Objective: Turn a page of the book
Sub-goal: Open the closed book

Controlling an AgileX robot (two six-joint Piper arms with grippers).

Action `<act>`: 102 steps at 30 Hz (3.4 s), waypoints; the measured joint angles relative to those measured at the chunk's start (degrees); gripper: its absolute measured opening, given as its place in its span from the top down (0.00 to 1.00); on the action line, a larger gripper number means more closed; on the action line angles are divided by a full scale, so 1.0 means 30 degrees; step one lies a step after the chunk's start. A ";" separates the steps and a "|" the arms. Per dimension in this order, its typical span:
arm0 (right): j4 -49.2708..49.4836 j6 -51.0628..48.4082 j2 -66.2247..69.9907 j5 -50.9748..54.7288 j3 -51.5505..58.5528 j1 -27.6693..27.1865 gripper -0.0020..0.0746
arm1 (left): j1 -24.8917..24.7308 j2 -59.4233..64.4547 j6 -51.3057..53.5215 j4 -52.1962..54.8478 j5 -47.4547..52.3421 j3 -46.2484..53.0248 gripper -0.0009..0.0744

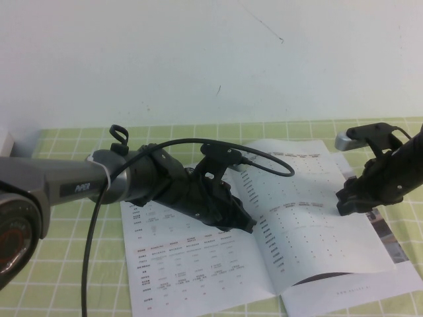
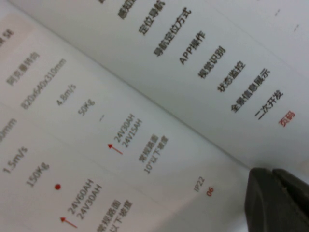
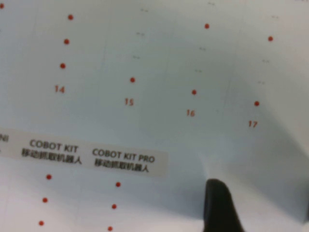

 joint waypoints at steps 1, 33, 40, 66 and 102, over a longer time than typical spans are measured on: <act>0.0190 -0.0179 0.0036 0.0047 0.0000 0.0000 0.49 | 0.0000 0.0000 0.0000 0.0000 0.0000 0.0000 0.99; 0.4715 -0.3775 0.0129 0.1249 0.0000 0.0038 0.57 | 0.0000 0.0000 -0.0048 0.0000 0.0000 0.0000 0.99; 0.3592 -0.3825 -0.0510 0.1215 0.0000 0.0038 0.70 | 0.0000 0.0000 0.0032 0.0012 0.0000 0.0000 0.99; -0.3607 0.2756 -0.0641 -0.0007 0.0000 -0.0120 0.46 | 0.0000 0.0000 -0.0002 0.0044 0.0000 0.0000 0.99; 0.2510 -0.1690 0.0210 -0.0041 0.0000 -0.0207 0.51 | 0.0000 0.0000 -0.0040 0.0044 0.0000 0.0000 0.99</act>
